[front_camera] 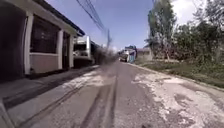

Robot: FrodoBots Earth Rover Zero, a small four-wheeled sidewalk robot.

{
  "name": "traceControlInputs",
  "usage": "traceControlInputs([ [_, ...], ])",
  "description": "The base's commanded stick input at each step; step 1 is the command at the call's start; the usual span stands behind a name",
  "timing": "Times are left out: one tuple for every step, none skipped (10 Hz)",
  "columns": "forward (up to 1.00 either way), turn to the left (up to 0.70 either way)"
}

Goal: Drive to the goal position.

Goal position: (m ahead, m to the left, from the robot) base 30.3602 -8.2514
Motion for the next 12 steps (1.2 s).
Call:
traceControlInputs([
  [1.00,0.00],
  [1.00,0.00],
  [1.00,0.00],
  [1.00,0.00],
  [1.00,0.00],
  [1.00,0.00],
  [1.00,0.00],
  [1.00,0.00],
  [1.00,0.00],
  [1.00,0.00],
  [1.00,0.00],
  [1.00,0.00],
])
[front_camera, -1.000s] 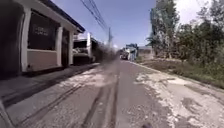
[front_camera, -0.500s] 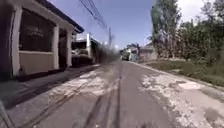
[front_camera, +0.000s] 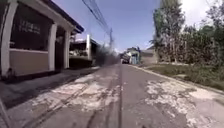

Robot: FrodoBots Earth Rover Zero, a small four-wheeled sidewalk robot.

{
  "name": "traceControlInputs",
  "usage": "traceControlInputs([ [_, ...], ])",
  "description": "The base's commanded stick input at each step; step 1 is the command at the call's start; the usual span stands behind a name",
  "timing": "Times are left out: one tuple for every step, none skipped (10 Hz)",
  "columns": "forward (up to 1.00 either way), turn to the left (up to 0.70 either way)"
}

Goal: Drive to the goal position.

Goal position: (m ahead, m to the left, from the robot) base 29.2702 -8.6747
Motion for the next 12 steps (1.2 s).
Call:
traceControlInputs([
  [1.00,0.00],
  [1.00,0.00],
  [1.00,0.00],
  [1.00,0.00],
  [1.00,0.00],
  [1.00,0.00],
  [1.00,0.00],
  [1.00,0.00],
  [1.00,0.00],
  [1.00,0.00],
  [1.00,0.00],
  [1.00,0.00],
])
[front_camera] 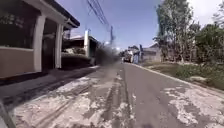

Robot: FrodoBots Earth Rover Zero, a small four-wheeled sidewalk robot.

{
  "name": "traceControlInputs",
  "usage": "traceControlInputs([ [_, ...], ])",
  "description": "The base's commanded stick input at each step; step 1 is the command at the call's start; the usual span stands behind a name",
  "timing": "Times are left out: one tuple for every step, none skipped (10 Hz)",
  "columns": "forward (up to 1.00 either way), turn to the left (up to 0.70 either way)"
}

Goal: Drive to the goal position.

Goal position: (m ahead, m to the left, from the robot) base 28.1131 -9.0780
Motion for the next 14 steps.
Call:
traceControlInputs([
  [1.00,0.00],
  [1.00,0.00],
  [1.00,0.00],
  [1.00,0.00],
  [1.00,0.00],
  [1.00,0.00],
  [1.00,0.00],
  [1.00,0.00],
  [1.00,0.00],
  [1.00,0.00],
  [1.00,0.00],
  [1.00,0.00],
  [1.00,0.00],
  [1.00,0.00],
])
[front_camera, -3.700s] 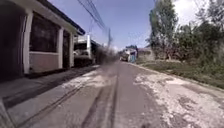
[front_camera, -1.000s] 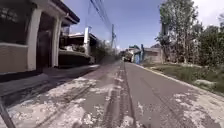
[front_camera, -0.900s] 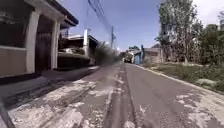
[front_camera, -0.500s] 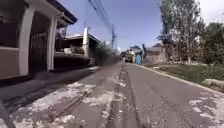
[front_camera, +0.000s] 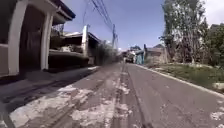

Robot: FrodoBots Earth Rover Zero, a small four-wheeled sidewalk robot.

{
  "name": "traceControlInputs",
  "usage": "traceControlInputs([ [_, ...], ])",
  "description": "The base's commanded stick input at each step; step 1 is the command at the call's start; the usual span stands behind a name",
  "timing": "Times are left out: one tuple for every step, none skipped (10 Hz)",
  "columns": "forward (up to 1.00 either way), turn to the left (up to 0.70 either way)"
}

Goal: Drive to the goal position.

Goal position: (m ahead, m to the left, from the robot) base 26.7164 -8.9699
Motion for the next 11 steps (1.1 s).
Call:
traceControlInputs([
  [1.00,0.00],
  [0.97,0.00],
  [0.93,0.00],
  [1.00,0.00],
  [1.00,0.00],
  [1.00,0.00],
  [1.00,0.00],
  [1.00,0.00],
  [1.00,0.00],
  [1.00,-0.17],
  [1.00,-0.23],
])
